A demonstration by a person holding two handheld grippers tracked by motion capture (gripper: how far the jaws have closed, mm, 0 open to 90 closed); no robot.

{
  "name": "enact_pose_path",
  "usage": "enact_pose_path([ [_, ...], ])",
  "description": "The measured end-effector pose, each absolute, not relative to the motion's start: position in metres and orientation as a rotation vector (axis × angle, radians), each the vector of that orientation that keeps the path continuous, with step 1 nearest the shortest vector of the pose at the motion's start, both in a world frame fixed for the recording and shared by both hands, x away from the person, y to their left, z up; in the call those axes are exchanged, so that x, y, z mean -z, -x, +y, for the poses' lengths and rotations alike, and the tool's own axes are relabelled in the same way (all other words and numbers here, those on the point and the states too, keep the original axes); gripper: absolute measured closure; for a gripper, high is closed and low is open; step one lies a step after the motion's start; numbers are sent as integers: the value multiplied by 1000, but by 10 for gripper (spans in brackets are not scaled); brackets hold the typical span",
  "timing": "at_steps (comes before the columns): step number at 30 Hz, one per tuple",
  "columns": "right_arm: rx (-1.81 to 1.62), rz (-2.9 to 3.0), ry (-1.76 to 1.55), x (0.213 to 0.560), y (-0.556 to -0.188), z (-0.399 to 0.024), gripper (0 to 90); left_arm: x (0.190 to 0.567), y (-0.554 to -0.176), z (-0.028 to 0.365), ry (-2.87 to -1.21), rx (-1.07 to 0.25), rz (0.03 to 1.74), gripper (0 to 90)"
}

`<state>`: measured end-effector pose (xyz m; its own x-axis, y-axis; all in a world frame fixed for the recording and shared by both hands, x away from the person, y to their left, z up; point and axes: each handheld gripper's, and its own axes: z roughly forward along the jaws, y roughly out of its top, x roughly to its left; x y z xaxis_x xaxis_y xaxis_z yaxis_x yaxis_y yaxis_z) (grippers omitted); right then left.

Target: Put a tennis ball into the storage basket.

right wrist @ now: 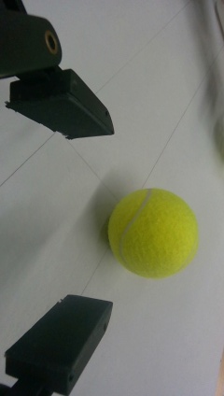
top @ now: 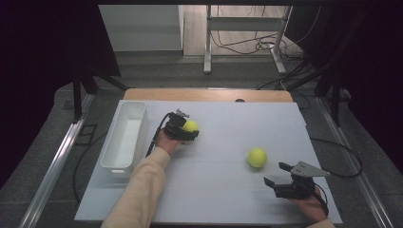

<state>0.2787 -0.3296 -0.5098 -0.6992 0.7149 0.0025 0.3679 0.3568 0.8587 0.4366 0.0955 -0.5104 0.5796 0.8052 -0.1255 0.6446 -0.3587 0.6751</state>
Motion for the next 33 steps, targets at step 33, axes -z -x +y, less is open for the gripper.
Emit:
enact_pose_path([
  [33, -1281, 2240, -944, 509, -278, -329, 143, 480, -401, 110, -2017, -313, 1032, 260],
])
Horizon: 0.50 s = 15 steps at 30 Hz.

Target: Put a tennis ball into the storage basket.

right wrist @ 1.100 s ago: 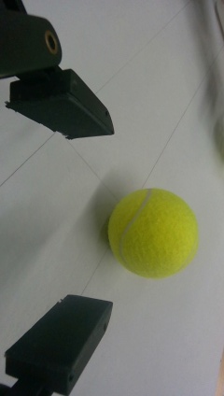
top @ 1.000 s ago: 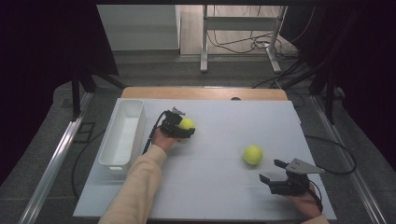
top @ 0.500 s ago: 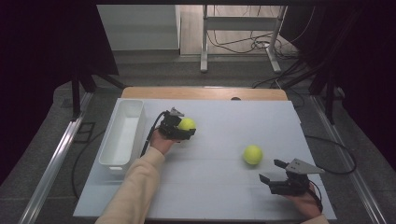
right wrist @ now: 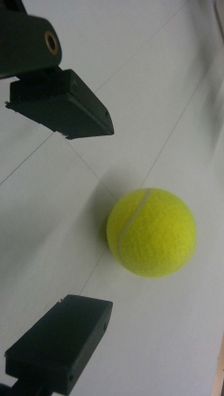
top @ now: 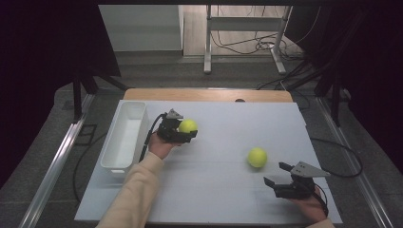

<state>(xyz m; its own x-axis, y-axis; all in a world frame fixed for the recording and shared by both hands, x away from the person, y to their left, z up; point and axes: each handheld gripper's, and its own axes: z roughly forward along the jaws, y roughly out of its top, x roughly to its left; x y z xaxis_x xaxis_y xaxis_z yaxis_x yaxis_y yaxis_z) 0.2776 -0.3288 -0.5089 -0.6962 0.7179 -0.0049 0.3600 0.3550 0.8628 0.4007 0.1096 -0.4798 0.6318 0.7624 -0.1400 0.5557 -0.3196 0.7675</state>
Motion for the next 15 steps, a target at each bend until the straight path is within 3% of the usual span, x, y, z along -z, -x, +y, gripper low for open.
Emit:
enact_pose_path([
  [15, -1276, 2239, -944, 509, -277, -329, 143, 469, -391, 119, -1978, -299, 1003, 260],
])
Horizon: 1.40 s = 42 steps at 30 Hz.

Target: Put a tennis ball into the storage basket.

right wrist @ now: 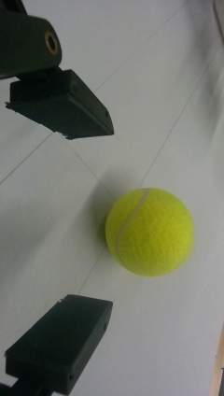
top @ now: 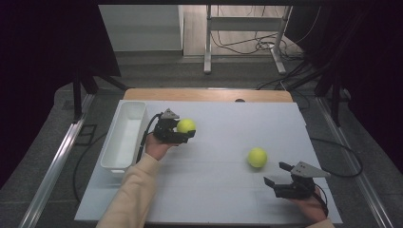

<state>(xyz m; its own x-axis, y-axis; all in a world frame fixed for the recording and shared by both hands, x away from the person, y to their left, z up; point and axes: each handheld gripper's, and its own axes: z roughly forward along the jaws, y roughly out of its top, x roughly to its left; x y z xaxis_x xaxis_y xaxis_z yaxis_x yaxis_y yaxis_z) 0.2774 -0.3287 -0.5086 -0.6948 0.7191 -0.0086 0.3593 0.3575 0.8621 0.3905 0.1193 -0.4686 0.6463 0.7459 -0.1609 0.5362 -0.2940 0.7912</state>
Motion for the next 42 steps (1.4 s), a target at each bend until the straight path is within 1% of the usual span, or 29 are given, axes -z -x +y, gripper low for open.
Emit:
enact_pose_path([
  [21, -1272, 2238, -942, 508, -277, -329, 144, 451, -378, 135, -1925, -324, 988, 260],
  [34, -1275, 2235, -940, 508, -277, -328, 145, 426, -364, 138, -1894, -368, 923, 260],
  [42, -1271, 2234, -942, 508, -277, -328, 145, 420, -360, 141, -1895, -372, 897, 260],
])
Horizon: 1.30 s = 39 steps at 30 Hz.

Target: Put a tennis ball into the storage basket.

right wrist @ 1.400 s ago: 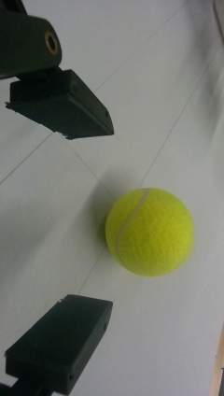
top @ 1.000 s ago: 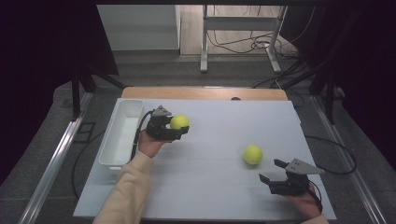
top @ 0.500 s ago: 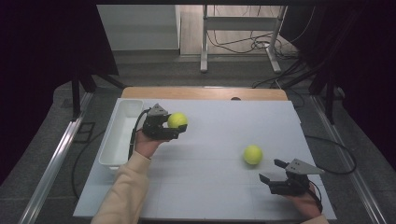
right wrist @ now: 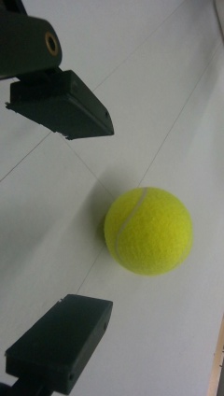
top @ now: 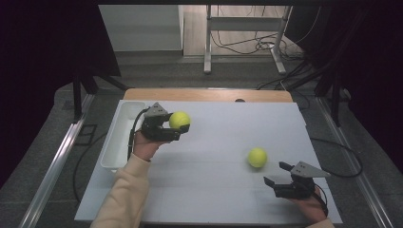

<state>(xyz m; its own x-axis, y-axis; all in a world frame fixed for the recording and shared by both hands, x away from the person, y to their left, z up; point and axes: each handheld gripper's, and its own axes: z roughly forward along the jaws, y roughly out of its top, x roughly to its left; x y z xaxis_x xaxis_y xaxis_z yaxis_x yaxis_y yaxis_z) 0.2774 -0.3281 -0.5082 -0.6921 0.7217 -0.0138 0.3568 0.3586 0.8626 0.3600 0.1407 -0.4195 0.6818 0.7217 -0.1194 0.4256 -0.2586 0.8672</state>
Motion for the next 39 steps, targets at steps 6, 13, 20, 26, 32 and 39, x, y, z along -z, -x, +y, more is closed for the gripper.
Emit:
enact_pose_path([
  [6, -1274, 2236, -937, 508, -277, -328, 145, 415, -357, 145, -1887, -369, 891, 260],
  [13, -1274, 2235, -937, 508, -277, -328, 145, 412, -356, 151, -1875, -373, 901, 260],
  [20, -1273, 2236, -937, 509, -277, -328, 145, 410, -355, 157, -1859, -381, 915, 260],
  [26, -1272, 2235, -938, 509, -277, -328, 145, 409, -356, 164, -1846, -390, 934, 260],
  [32, -1268, 2235, -940, 508, -277, -328, 145, 410, -358, 173, -1826, -396, 962, 260],
  [39, -1271, 2235, -938, 508, -277, -328, 145, 411, -360, 186, -1801, -414, 1009, 260],
])
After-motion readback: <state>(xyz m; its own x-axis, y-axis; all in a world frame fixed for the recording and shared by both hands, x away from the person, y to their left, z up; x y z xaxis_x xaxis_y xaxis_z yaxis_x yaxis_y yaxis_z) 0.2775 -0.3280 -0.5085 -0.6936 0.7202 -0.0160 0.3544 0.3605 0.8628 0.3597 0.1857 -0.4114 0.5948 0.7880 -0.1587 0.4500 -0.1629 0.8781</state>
